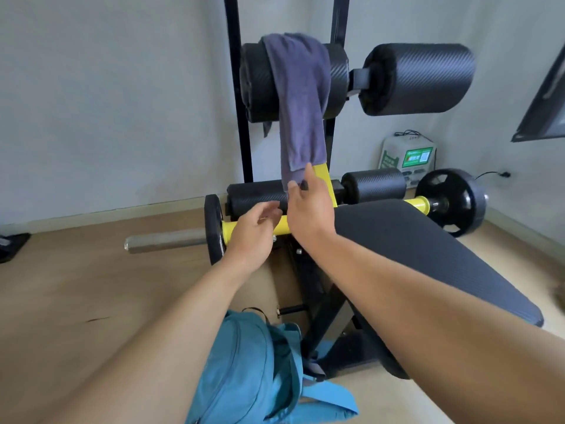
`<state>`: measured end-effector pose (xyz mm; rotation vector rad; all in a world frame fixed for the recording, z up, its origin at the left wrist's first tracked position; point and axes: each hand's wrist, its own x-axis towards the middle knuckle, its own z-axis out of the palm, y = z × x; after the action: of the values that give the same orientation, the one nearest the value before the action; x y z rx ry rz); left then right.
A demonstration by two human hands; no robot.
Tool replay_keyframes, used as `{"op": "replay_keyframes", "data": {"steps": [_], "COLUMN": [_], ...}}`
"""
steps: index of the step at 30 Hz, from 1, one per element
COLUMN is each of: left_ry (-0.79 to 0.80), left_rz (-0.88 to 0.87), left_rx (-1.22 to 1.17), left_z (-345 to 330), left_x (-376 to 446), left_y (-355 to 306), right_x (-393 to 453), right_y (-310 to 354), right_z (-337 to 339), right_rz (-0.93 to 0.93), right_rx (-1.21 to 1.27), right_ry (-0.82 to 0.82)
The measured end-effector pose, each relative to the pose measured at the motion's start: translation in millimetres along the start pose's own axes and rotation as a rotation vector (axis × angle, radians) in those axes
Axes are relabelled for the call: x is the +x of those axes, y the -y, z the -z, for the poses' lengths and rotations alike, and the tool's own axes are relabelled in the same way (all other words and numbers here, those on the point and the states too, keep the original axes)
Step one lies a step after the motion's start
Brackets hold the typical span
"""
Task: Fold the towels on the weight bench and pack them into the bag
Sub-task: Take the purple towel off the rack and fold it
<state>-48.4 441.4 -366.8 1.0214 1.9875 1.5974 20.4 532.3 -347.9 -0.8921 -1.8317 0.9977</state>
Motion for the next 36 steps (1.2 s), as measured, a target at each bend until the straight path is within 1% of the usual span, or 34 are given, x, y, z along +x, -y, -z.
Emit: {"op": "replay_keyframes", "data": {"steps": [2, 4, 6, 9, 11, 13, 15, 16, 18, 19, 21, 22, 23, 25, 26, 28, 29, 30, 33, 36], "left_ry": [-0.008, -0.022, -0.017, 0.02, 0.033, 0.027, 0.005, -0.016, -0.095, -0.134, -0.151, -0.121, -0.078, 0.0, 0.029, 0.086, 0.122, 0.158, 0.255, 0.275], "left_rz": [-0.001, -0.005, -0.023, -0.018, -0.013, -0.008, 0.001, -0.003, -0.029, -0.046, -0.102, -0.151, -0.215, -0.363, -0.432, -0.57, -0.619, -0.609, -0.435, -0.396], "left_rx": [-0.036, -0.064, -0.045, -0.029, -0.041, -0.036, -0.014, 0.011, 0.059, 0.078, 0.11, 0.149, 0.207, 0.351, 0.418, 0.491, 0.476, 0.427, 0.236, 0.113], "left_z": [0.5, 0.0, -1.7, -5.7, -6.7, -6.2, -4.4, -3.1, -0.1, 2.3, 9.7, 14.3, 19.0, 27.8, 29.4, 25.9, 21.9, 17.5, 4.3, -3.7], "left_x": [3.1, 7.0, 7.7, 5.1, 3.9, 3.8, 4.8, 4.6, 2.7, 0.9, -3.8, -6.6, -9.2, -13.9, -16.7, -23.9, -27.7, -34.2, -54.5, -67.8], "left_y": [-2.1, -4.6, -6.1, -8.2, -9.8, -10.7, -7.7, -6.2, -2.2, -0.9, 2.6, 4.7, 5.5, 2.4, -2.8, -11.1, -11.8, -13.5, -20.7, -31.5], "right_x": [39.2, 75.1, 104.3, 133.4, 151.6, 153.6, 138.2, 124.1, 84.7, 60.3, 12.2, -8.7, -27.5, -54.2, -63.2, -74.4, -77.4, -78.2, -77.2, -77.9], "right_y": [4.6, 7.0, 9.4, 13.8, 11.0, 12.0, 13.3, 13.1, 6.4, 1.4, -5.7, -7.5, -7.4, -3.6, -0.4, 8.8, 14.1, 18.0, 20.5, 17.4], "right_z": [0.0, 0.6, -0.2, -2.2, -1.8, -0.1, 0.5, 2.3, 8.6, 15.1, 32.8, 43.5, 54.1, 75.3, 85.6, 102.9, 109.7, 115.1, 124.5, 131.6], "right_rz": [-0.058, -0.056, -0.068, -0.208, -0.273, -0.272, -0.181, -0.084, 0.19, 0.314, 0.528, 0.583, 0.6, 0.552, 0.511, 0.431, 0.366, 0.277, 0.032, -0.149], "right_rx": [-0.084, -0.176, -0.161, -0.055, -0.084, -0.118, -0.145, -0.2, -0.374, -0.43, -0.463, -0.478, -0.494, -0.452, -0.402, -0.343, -0.301, -0.216, 0.059, 0.322], "right_ry": [0.003, -0.031, -0.054, -0.05, -0.047, 0.033, 0.081, 0.08, 0.054, 0.069, 0.18, 0.267, 0.351, 0.462, 0.478, 0.453, 0.432, 0.412, 0.359, 0.383]}}
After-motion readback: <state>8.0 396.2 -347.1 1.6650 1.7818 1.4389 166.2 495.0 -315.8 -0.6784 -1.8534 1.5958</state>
